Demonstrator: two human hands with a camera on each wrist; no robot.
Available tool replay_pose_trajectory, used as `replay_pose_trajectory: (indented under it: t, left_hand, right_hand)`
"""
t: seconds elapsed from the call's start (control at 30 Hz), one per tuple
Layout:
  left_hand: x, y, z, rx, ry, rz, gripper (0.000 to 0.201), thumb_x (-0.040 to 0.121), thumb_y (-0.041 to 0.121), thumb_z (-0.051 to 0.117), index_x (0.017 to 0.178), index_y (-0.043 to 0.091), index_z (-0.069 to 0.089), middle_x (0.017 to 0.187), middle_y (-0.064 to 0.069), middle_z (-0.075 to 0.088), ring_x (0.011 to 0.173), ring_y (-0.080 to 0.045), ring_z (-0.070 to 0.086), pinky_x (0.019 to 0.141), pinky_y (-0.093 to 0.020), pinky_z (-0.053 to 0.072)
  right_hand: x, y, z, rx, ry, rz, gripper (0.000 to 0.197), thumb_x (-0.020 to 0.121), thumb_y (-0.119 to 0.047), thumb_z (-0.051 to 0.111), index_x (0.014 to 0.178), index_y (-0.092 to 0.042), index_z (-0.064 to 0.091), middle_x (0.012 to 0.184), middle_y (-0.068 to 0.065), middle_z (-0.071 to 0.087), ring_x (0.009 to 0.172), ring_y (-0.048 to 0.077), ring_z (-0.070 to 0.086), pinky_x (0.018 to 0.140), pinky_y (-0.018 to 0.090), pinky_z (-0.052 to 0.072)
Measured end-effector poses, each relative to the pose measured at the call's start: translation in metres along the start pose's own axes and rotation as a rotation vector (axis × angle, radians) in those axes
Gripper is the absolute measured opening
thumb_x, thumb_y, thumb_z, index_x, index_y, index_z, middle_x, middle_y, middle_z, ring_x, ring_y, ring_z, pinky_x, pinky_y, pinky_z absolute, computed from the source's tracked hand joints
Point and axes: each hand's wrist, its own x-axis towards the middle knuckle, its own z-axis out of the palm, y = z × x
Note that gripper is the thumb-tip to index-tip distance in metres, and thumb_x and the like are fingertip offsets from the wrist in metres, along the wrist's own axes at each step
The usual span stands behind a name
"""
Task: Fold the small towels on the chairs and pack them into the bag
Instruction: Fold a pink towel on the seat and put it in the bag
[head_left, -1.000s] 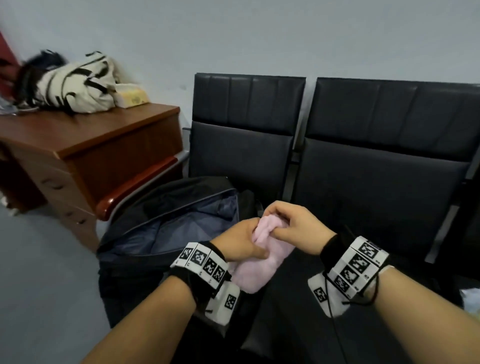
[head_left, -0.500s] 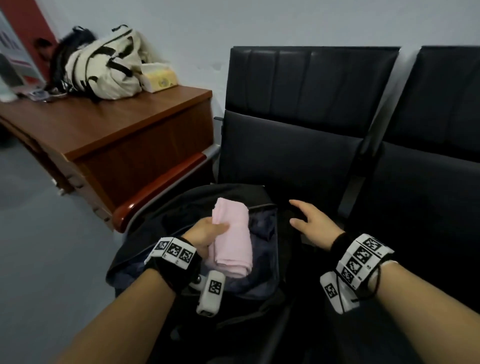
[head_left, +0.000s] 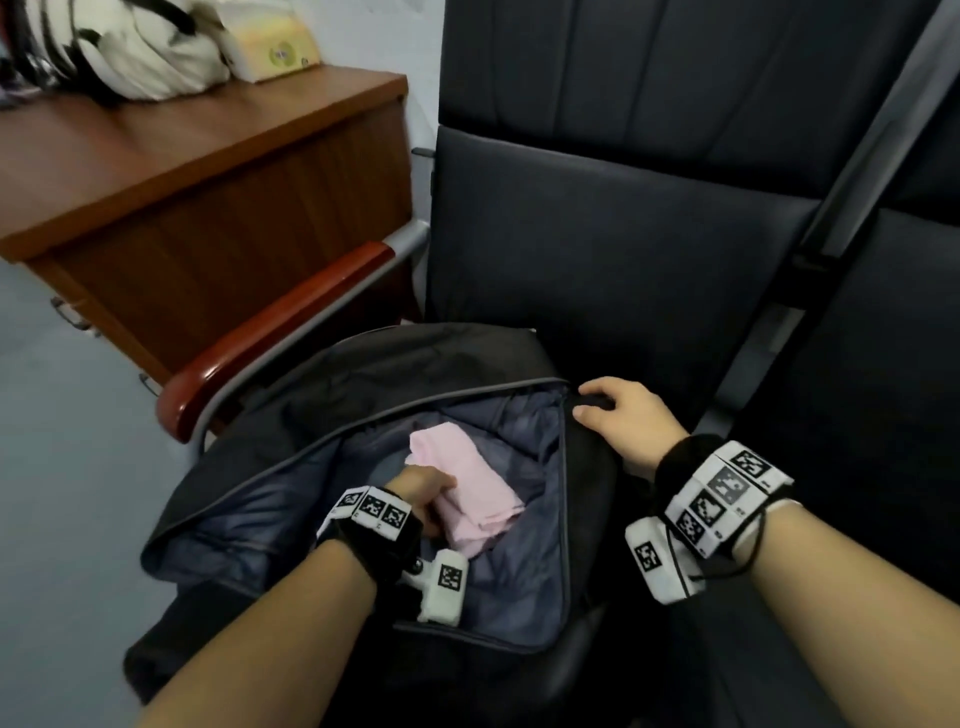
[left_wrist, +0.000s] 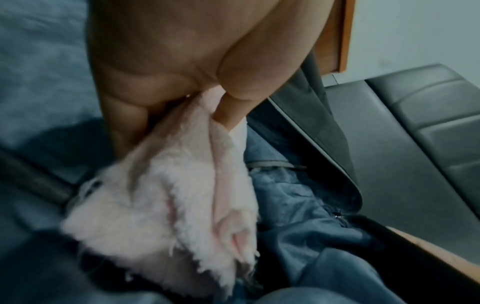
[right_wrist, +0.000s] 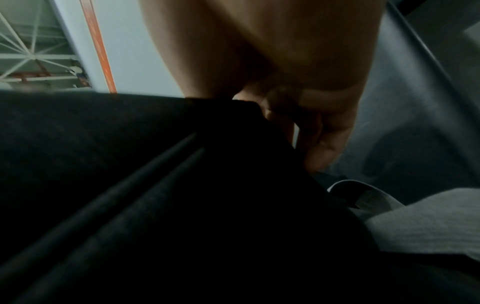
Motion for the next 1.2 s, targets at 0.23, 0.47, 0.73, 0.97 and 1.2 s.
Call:
replay_pose_trajectory:
  t: [0.23,0.47,0.73,0.97,1.2]
  left_hand:
    - [0.012,0.018,0.027,-0.072,-0.079,0.028,0.042,0.100,-0.010,0.030,0.141,-0.009,0.038,0.143,-0.030,0.045,0.138,-0.040,0.041,0.115,-0.056,0.028]
    - [0.023,0.019,0.049,0.071,-0.055,0.052,0.029,0.101,-0.007,0.025,0.088,0.003,0.048,0.068,-0.014,0.055,0.048,-0.019,0.053,0.055,-0.028,0.054]
    - [0.018,0.034,0.075,0.231,-0.091,0.142,0.033,0.100,-0.006,0.026,0.073,0.007,0.042,0.059,-0.008,0.037,0.030,-0.012,0.043,0.038,-0.019,0.042]
    - [0.023,0.042,0.096,0.220,-0.186,0.266,0.034,0.098,-0.012,0.036,0.084,0.016,0.050,0.083,-0.003,0.054,0.068,-0.013,0.056,0.055,-0.022,0.053]
    - [-0.009,0.043,0.091,0.381,-0.139,0.209,0.020,0.097,0.003,0.047,0.081,0.005,0.058,0.057,-0.007,0.064,0.045,-0.016,0.061,0.048,-0.028,0.054]
  right_hand:
    - [0.006,0.003,-0.002,0.045,0.032,-0.017,0.021,0.087,-0.016,0.066,0.104,-0.022,0.076,0.097,-0.004,0.072,0.099,0.015,0.065,0.083,0.023,0.045]
    - [-0.005,-0.009,-0.018,0.204,0.160,-0.205,0.026,0.089,-0.004,0.062,0.110,-0.014,0.074,0.106,-0.004,0.074,0.105,0.012,0.067,0.099,0.032,0.050]
    - [-0.028,-0.026,-0.033,0.412,0.154,-0.461,0.041,0.089,0.002,0.058,0.101,-0.035,0.070,0.105,-0.017,0.073,0.105,-0.002,0.065,0.093,0.014,0.047]
    - [-0.032,-0.007,-0.031,0.425,0.107,-0.375,0.034,0.091,0.001,0.060,0.104,-0.029,0.070,0.104,-0.011,0.075,0.104,0.002,0.068,0.092,0.018,0.049]
    - [-0.045,-0.004,-0.030,0.396,0.086,-0.257,0.031,0.093,-0.003,0.060,0.116,-0.022,0.069,0.113,-0.009,0.072,0.110,0.003,0.064,0.103,0.031,0.048]
